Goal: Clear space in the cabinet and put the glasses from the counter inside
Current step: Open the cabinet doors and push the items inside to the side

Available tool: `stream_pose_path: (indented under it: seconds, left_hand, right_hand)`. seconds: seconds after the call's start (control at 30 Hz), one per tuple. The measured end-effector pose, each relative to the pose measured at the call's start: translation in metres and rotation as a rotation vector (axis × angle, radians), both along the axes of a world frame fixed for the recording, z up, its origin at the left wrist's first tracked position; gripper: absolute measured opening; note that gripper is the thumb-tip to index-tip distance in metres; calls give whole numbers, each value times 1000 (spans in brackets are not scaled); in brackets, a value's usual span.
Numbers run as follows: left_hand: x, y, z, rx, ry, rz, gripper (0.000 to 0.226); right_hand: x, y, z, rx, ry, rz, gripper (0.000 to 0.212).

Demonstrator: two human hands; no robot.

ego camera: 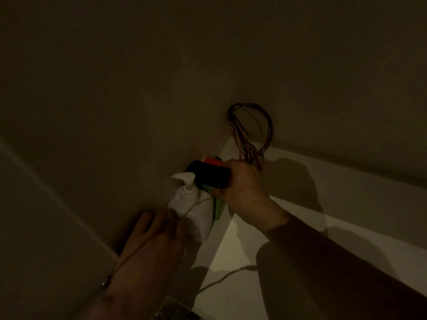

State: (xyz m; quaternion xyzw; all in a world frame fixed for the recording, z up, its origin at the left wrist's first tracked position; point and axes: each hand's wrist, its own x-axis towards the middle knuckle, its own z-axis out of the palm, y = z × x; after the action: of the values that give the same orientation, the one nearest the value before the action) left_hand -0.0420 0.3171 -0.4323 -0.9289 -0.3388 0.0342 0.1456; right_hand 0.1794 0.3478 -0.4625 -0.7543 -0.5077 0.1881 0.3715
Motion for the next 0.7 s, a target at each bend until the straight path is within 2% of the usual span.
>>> stream_pose_path:
  seconds: [0.17, 0.23, 0.33, 0.43, 0.47, 0.57, 0.7]
  left_hand:
    - [0, 0, -8, 25, -83, -9, 44]
    - [1, -1, -9, 71, -75, 5, 34]
    - [0, -2, -9, 60, -76, 33, 35]
    - [-1, -2, -8, 58, -56, 38, 37]
    - [-2, -2, -7, 48, -47, 44, 42]
    - [-4, -5, -5, -6, -35, 71, 58]
    - [-2, -22, 4, -93, -108, 33, 42]
  right_hand:
    - [2, -6, 0, 45, 100, 7, 62]
    - [4, -7, 0, 52, 158, 12, 55]
    - [4, -10, -2, 70, 205, 31, 43]
    - [2, -11, -2, 85, 269, 22, 61]
    - [3, -11, -2, 94, 269, 20, 60]
    - [9, -20, 1, 125, 214, 3, 32]
    - [21, -55, -2, 131, 62, -75, 24]
